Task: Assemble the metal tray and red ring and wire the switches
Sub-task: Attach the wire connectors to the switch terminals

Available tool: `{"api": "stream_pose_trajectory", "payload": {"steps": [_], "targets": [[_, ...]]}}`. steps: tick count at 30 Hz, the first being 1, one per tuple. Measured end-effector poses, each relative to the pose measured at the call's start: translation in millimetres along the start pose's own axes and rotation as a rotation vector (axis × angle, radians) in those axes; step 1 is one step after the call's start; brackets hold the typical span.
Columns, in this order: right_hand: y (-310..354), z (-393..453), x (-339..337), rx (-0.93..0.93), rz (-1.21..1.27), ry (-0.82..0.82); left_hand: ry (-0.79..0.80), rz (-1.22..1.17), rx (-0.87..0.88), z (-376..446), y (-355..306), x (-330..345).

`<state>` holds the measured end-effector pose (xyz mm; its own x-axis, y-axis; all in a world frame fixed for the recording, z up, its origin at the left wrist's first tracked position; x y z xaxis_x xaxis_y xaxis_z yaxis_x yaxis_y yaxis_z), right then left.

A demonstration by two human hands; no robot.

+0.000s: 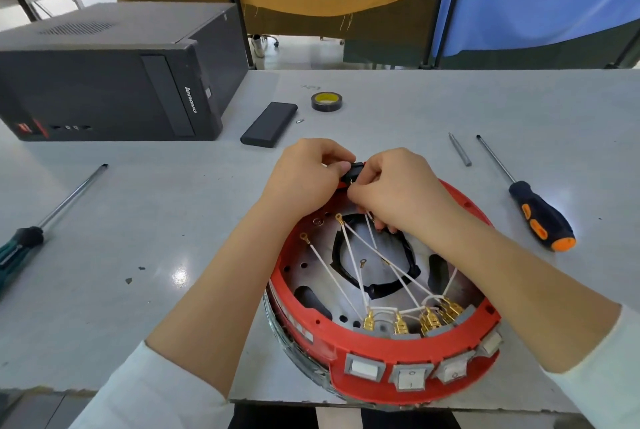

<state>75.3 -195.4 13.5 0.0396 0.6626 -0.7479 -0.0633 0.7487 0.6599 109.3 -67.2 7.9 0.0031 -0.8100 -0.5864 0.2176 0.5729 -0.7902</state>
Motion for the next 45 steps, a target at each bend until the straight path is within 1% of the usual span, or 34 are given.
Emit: {"api": "stream_pose_trajectory", "payload": {"steps": [8, 29, 41, 43, 45], "targets": [[-3.8, 1.0, 2.1, 0.018, 0.042, -0.008, -0.005, -0.001, 0.007, 0.7, 2.0, 0.0], [2.8, 1.4, 2.9, -0.079, -0.005, -0.103, -0.008, 0.006, -0.012, -1.6, 0.7, 0.8], [1.7, 3.5, 8.4, -0.085, 0.022, -0.095, -0.002, 0.020, -0.018, -0.8, 0.6, 0.4], [1.9, 3.6, 8.1, -0.102, -0.011, -0.109, -0.003, 0.009, -0.015, -1.7, -0.2, 0.3], [3.7, 1.9, 8.0, -0.140, -0.108, -0.134, -0.011, -0.002, -0.019, -2.4, -0.5, 0.1]]}}
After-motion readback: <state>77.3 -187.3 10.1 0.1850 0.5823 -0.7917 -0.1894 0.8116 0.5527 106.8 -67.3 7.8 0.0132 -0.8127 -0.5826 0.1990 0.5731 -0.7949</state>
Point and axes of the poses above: each hand's wrist, its own z-axis towards the middle knuckle, its own x-axis out of the palm, y = z × x, the point moved 3 cm from there along z, towards the middle knuckle, and after that the axes turned 3 degrees about -z, right-handed, at the moved point
